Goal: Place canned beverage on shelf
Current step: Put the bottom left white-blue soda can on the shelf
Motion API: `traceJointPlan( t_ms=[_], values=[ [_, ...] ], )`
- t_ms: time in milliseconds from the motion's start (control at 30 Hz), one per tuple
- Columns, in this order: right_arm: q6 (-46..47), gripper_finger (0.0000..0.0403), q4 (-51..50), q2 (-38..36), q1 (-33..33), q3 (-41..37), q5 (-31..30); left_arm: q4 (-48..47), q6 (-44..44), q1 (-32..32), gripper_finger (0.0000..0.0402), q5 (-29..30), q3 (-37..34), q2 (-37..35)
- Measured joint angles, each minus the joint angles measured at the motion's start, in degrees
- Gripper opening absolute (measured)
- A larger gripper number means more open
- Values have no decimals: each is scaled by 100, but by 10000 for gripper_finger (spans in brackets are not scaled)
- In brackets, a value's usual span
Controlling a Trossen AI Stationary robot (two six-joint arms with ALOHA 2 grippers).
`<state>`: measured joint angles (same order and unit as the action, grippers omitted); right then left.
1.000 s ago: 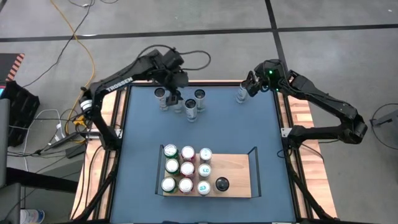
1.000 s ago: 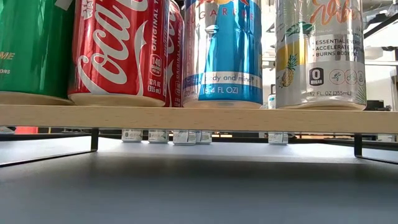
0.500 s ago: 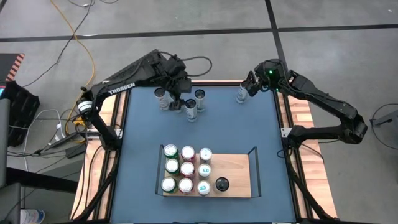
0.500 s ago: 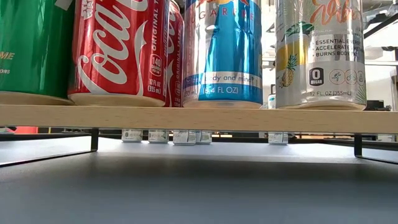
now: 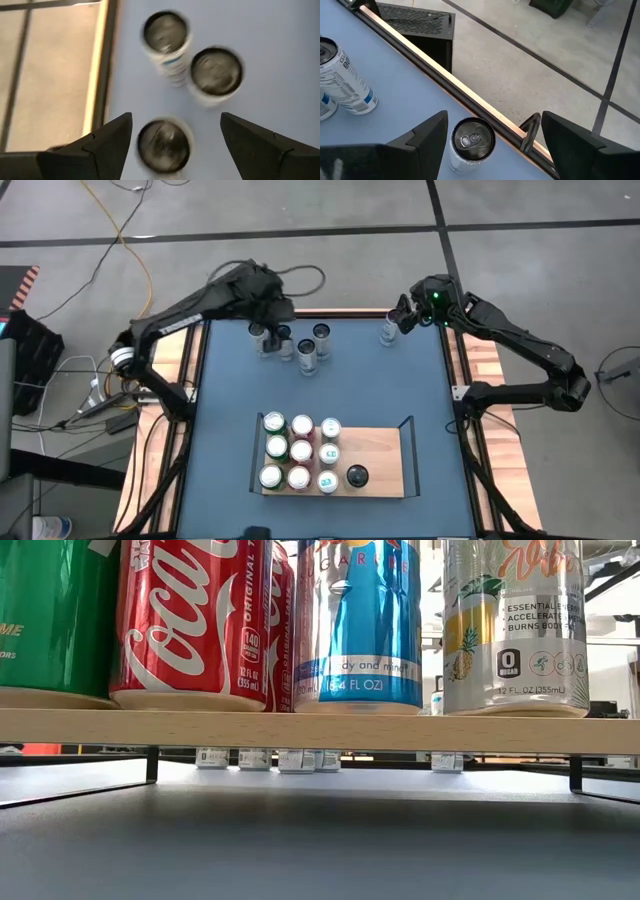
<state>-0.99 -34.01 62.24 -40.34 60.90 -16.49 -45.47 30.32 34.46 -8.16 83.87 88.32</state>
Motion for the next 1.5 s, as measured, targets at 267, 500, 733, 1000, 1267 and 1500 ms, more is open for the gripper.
traceJointPlan(
  t_ms=[267, 500, 733, 1000, 1267, 1500],
  values=[
    [0, 306, 21, 0, -125, 0, -11, 904, -272, 350, 288, 66, -962, -749],
    [34, 306, 21, 1, -262, 0, -13, 1674, -125, -346, 288, -357, -1016, -846],
    [59, 306, 17, 2, -258, -2, -1, 1875, 107, -775, 288, -356, -1016, -322],
    [61, 306, 10, 2, -256, -2, 9, 1994, 405, -778, 288, -741, -1016, 151],
    [63, 306, -16, 2, -258, -2, 9, 2111, 1023, -754, 288, -790, -1016, 379],
    [103, 306, -23, 2, -256, -2, 9, 2052, 1470, -674, 288, -927, -1016, 383]
  ],
)
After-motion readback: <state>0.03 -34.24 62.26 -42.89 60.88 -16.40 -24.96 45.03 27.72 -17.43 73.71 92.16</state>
